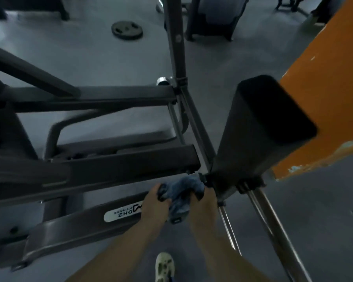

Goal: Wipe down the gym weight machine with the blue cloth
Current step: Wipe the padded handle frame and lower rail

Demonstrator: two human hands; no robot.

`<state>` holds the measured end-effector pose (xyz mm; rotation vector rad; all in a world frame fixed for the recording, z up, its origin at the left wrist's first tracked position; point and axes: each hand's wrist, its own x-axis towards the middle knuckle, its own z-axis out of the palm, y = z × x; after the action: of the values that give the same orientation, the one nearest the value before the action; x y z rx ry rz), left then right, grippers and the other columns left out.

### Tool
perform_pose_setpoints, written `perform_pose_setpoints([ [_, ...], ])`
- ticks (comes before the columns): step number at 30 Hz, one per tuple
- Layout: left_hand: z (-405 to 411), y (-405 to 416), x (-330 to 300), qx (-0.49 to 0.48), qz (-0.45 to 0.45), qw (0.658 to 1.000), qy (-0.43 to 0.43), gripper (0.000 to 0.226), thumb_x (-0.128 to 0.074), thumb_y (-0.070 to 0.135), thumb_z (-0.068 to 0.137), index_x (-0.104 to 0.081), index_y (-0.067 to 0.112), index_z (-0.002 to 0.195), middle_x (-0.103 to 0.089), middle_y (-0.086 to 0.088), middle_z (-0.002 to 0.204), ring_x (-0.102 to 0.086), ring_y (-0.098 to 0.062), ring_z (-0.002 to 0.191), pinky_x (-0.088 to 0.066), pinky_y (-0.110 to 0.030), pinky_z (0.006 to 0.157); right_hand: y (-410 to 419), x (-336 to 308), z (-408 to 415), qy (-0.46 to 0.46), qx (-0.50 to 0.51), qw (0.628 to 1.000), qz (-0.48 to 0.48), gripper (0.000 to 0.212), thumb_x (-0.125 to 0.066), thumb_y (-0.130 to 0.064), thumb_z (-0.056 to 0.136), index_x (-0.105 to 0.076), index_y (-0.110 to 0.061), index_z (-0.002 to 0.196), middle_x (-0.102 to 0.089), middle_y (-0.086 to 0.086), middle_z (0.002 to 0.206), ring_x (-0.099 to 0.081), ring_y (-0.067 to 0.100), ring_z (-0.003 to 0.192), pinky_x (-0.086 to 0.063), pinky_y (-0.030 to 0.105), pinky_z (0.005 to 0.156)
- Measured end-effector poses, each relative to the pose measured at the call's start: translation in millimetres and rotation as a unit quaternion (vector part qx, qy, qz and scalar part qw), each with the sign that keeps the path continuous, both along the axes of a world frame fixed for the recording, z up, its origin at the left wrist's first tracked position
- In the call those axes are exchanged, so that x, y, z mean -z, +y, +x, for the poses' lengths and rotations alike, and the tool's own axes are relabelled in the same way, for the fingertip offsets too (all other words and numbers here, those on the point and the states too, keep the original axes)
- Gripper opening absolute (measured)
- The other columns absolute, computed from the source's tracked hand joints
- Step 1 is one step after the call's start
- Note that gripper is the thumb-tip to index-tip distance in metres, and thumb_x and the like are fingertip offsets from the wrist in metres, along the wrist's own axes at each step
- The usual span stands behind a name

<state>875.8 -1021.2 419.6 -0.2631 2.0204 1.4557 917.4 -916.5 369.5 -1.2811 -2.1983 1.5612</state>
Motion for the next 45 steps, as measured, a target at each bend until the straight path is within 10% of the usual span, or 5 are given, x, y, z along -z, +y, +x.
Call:
perform_pose_setpoints([
  [11, -48.2, 33.2, 108.4, 0.077, 0.033, 0.989, -0.119, 0.059, -0.049, 0.010, 0.096, -0.021, 0.014, 0.148, -0.032, -0.010, 0.149, -0.037, -0.027, 0.132, -0.033, -0.032, 0.105, 4.9, 56.4, -15.5, -0.121, 0.015, 0.975, 0.186, 0.061, -0.060, -0.032, 0.090, -0.032, -0.019, 0.143, -0.035, 0.004, 0.144, -0.043, 0.022, 0.125, -0.043, 0.030, 0.096],
  [14, -52.3, 33.7, 122.8, 0.087, 0.018, 0.990, -0.113, 0.049, -0.046, 0.008, 0.096, -0.031, 0.006, 0.143, -0.042, -0.013, 0.142, -0.042, -0.029, 0.126, -0.036, -0.028, 0.095, 1.0, 63.6, -21.7, -0.100, 0.007, 0.991, 0.092, 0.069, -0.058, -0.025, 0.092, -0.020, -0.017, 0.149, -0.030, 0.002, 0.151, -0.037, 0.016, 0.132, -0.029, 0.010, 0.092],
  [22, -57.9, 55.4, 124.5, 0.094, 0.127, 0.972, -0.172, 0.025, -0.035, 0.006, 0.100, -0.049, 0.021, 0.085, -0.056, -0.007, 0.087, -0.054, -0.015, 0.078, -0.047, -0.032, 0.082, 23.1, 76.8, -70.5, -0.124, 0.028, 0.988, 0.086, 0.070, -0.068, -0.013, 0.080, -0.030, -0.006, 0.139, -0.045, 0.016, 0.136, -0.047, 0.032, 0.124, -0.040, 0.044, 0.103],
  [32, -61.3, 43.1, 134.1, 0.074, 0.224, 0.955, -0.182, 0.030, -0.033, 0.026, 0.102, -0.057, 0.018, 0.119, -0.064, -0.001, 0.101, -0.059, -0.013, 0.094, -0.046, -0.023, 0.081, -0.7, 71.9, -59.8, -0.123, -0.063, 0.950, 0.280, 0.051, -0.055, -0.003, 0.087, -0.051, -0.020, 0.135, -0.024, -0.002, 0.155, -0.014, 0.022, 0.145, -0.019, 0.031, 0.116],
  [45, -70.2, 58.0, 134.9, 0.007, 0.257, 0.932, -0.254, 0.035, -0.034, 0.036, 0.100, -0.059, 0.013, 0.109, -0.064, -0.005, 0.091, -0.062, -0.005, 0.059, -0.047, -0.017, 0.051, 33.6, 65.7, -82.5, -0.213, -0.058, 0.959, 0.178, 0.071, -0.076, -0.024, 0.075, -0.040, -0.008, 0.135, -0.047, 0.009, 0.136, -0.043, 0.023, 0.127, -0.036, 0.032, 0.103],
])
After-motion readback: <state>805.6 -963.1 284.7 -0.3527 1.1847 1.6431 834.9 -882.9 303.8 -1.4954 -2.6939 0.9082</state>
